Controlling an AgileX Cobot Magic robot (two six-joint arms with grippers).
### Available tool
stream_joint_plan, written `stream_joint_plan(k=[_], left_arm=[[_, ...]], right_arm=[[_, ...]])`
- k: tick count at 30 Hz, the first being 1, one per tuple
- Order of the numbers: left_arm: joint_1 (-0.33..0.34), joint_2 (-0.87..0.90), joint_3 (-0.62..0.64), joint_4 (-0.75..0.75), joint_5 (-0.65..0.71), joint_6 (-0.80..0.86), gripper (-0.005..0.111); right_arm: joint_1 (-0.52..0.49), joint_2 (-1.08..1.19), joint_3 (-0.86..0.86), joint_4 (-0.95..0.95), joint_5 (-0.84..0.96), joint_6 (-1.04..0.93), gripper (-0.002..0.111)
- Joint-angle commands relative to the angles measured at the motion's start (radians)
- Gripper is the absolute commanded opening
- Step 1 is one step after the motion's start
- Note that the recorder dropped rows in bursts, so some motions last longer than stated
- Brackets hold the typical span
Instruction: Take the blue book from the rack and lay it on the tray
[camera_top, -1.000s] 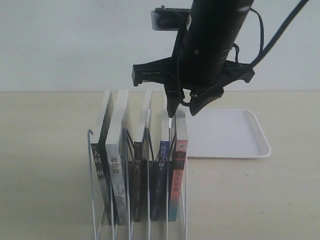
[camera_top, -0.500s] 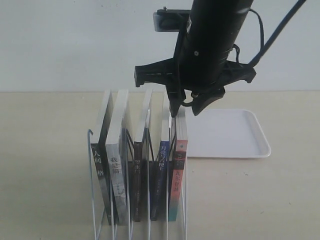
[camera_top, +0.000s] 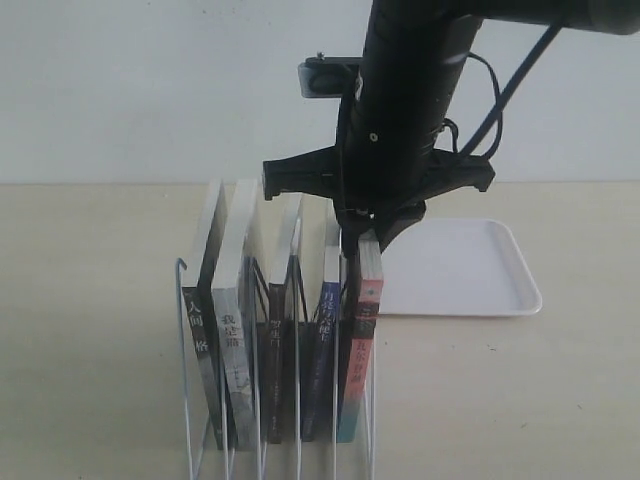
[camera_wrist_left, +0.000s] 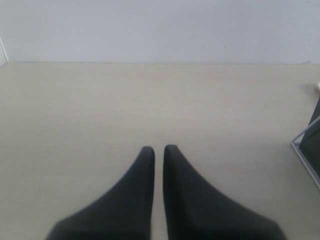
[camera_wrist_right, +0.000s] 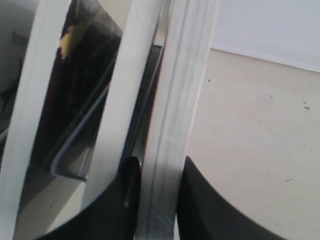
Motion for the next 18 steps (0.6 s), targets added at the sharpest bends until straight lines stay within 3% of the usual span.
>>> stream_joint_plan(k=[1,18], left_arm=[[-0.008,-0.002,0.004,0.002,-0.004,0.002,0.006],[-0.008,-0.002,0.004,0.002,-0.004,0.002,0.006]], right_arm=[[0.0,-0.002,-0.002,-0.003,0.0,-0.002,0.0],[0.0,-0.077,-0.109,-0.003,0.0,-0.004,0.0]])
